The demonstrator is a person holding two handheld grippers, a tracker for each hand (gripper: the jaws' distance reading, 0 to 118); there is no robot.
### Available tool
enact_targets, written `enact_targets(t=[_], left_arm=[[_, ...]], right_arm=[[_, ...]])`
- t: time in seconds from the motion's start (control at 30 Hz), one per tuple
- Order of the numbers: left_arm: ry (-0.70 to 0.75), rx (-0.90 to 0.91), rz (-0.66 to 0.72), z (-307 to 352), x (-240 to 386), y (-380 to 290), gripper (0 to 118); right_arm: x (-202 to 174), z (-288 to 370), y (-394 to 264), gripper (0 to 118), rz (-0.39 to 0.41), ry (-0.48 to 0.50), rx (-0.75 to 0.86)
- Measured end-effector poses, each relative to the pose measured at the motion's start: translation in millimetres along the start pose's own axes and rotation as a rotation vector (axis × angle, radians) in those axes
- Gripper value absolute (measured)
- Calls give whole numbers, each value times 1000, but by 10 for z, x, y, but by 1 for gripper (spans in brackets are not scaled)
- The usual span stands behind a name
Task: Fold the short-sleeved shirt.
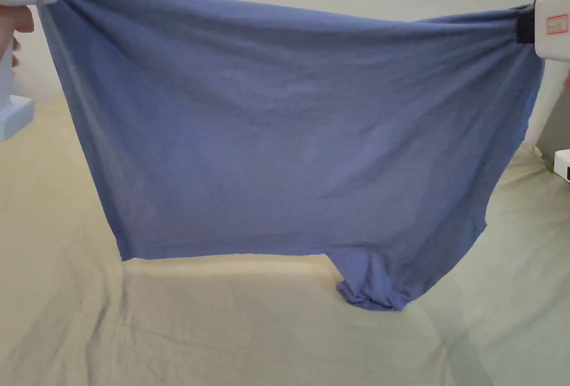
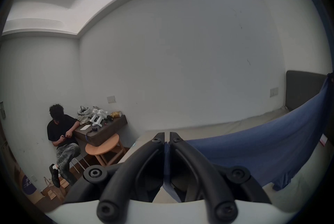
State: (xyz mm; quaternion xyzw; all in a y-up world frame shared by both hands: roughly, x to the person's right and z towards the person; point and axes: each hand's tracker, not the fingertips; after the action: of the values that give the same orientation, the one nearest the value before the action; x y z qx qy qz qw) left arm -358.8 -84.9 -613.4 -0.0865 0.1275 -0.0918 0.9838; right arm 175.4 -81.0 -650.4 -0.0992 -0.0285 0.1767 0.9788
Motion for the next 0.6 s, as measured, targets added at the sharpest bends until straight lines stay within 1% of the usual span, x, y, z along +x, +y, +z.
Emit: enact_targets(t=[0.07, 0.1, 0.17, 0.23, 0.27, 0.3, 0.33, 0.37, 0.4, 0.43, 0.47, 0.53, 0.57, 0.6], left_arm=[[-5, -27, -19, 4, 55, -283, 2], [-10, -43, -25, 23, 83, -441, 2], [-21, -72, -45, 83, 142, -761, 2], [-34, -104, -56, 174, 197, -1086, 2], [-46, -130, -65, 234, 206, -1244, 2], [-47, -139, -52, 321, 224, -1427, 2], [-74, -178, -40, 393, 239, -1589, 2], [-82, -207, -26, 500, 254, -1791, 2], [-79, -247, -17, 595, 268, -1976, 2], [-119, -305, -40, 731, 290, -2180, 2], [-131, -333, -45, 855, 313, -2368, 2], [-167, -413, -78, 1105, 332, -2748, 2], [-167, -440, -77, 1249, 344, -2945, 2], [-176, -491, -87, 1395, 347, -3133, 2]], right_arm=[[-85, -26, -271, 5, -39, 34, -34], [-134, -43, -407, 5, -38, 48, -63], [-242, 29, -685, 5, -18, 57, -78], [-348, 134, -973, 5, 32, 77, -114], [-381, 211, -1131, 5, 22, 99, -121], [-425, 356, -1322, 5, 5, 142, -146], [-442, 439, -1492, 5, -20, 168, -156], [-449, 535, -1706, 5, -38, 218, -184], [-457, 639, -1909, 5, -50, 249, -209], [-474, 776, -2116, 5, -59, 261, -243], [-494, 884, -2296, 5, -55, 265, -292], [-515, 1147, -2732, 5, -60, 306, -348], [-534, 1287, -2951, 5, -61, 302, -382], [-553, 1406, -3184, 5, -90, 317, -430]])
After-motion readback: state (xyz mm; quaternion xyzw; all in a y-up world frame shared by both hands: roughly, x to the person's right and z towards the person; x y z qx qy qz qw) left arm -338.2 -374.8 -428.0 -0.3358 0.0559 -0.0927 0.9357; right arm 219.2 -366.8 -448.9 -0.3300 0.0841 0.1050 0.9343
